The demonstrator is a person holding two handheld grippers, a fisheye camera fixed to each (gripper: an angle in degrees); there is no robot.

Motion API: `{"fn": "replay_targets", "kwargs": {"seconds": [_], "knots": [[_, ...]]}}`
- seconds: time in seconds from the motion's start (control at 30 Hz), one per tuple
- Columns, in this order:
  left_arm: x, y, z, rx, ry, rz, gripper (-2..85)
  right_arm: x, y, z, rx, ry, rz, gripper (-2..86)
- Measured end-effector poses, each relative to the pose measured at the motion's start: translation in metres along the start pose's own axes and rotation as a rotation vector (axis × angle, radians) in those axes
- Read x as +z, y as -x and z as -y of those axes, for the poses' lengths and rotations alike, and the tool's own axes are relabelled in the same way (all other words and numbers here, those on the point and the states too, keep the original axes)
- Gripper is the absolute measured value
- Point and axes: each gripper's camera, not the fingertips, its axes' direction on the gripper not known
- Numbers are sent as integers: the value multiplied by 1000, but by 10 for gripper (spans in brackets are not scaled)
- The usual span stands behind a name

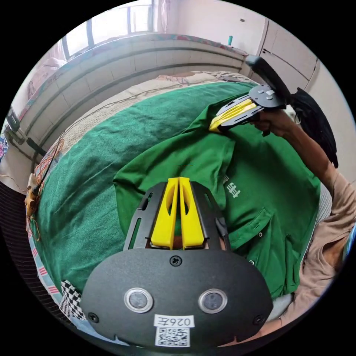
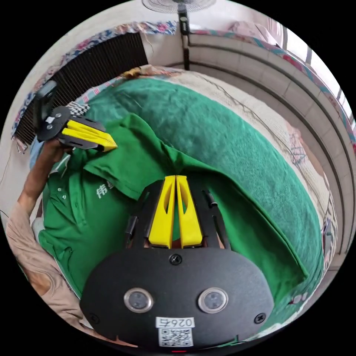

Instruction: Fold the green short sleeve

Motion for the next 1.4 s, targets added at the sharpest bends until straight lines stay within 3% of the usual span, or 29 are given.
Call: {"fn": "replay_targets", "kwargs": {"seconds": [0.1, 0.17, 0.37, 0.57, 0.77, 1.0, 1.27, 1.4], "knots": [[-40, 2, -32, -113, -150, -51, -8, -41, -3, -22, 34, -99, 105, -13], [-89, -18, -75, -156, -317, -39, -9, -96, 15, -52, 21, -230, 67, -12], [-213, -125, -202, -98, -687, 17, -10, -261, 87, -179, -46, -577, 7, -9], [-230, -218, -260, -138, -411, 74, -10, -342, 154, -309, -40, -595, 27, -10], [-233, -291, -297, -225, -381, 40, -6, -344, 213, -375, -44, -467, -10, -12], [-241, -372, -334, -113, -459, 10, 80, -324, 260, -352, -145, -312, 114, -2], [-210, -472, -347, 126, -236, 369, 146, -291, 326, -291, -299, -177, 65, 39], [-184, -482, -327, 160, -90, 403, 133, -277, 341, -262, -315, -129, 4, 42]]}}
